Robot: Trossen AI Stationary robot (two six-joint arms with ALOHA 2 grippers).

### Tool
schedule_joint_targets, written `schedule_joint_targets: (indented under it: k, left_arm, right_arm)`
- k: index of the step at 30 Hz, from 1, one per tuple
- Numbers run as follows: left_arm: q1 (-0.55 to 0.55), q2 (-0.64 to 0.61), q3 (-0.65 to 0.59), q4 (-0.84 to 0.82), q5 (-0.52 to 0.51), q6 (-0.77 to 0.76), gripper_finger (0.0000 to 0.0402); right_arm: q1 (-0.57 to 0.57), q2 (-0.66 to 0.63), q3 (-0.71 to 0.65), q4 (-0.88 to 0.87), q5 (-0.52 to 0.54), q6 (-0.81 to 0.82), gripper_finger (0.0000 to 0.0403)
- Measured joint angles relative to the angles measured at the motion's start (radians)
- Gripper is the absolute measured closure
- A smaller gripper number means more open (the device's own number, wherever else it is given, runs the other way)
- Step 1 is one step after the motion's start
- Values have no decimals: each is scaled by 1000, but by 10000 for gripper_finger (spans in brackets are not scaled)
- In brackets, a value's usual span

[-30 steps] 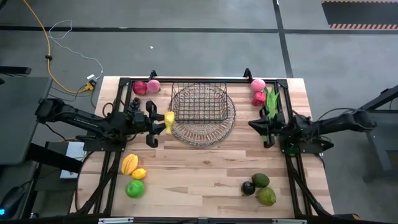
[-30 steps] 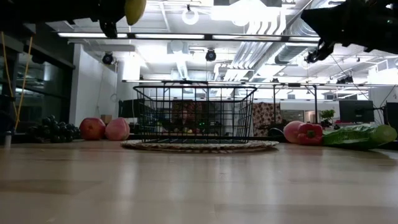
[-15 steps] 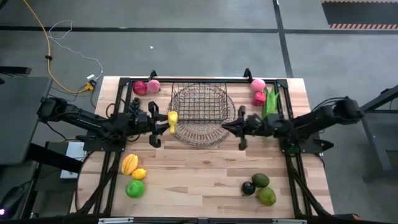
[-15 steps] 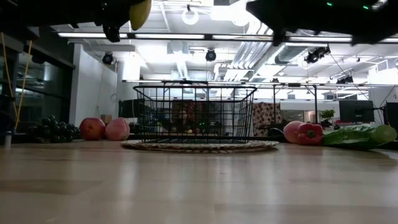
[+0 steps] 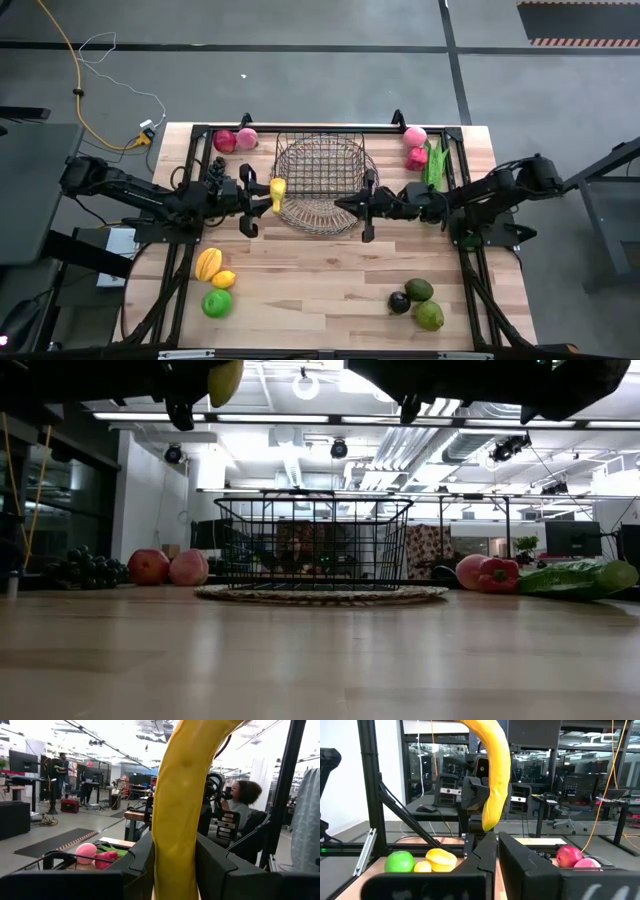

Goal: Build produce basket
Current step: Put the banana into the wire basket

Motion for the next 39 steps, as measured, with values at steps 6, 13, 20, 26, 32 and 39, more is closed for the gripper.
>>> schedule_joint_targets:
  k: [6,13,20,26,32,39]
  left_arm:
    - [0,8,0,-1,0,-4,307]
    - [-2,95,49,-13,42,-27,307]
    - [-9,270,163,-63,28,-27,307]
    - [-1,364,214,-64,7,-27,307]
    - [-1,406,236,-64,7,-27,307]
    - [-1,409,237,-63,7,-27,307]
  right_arm:
    - [-2,-1,0,12,0,7,391]
    - [-8,-1,0,-7,-1,56,391]
    - [-11,-1,0,-42,-1,69,381]
    - [6,0,0,-66,5,70,293]
    - [35,49,33,-28,116,86,164]
    - [36,173,170,-88,126,24,90]
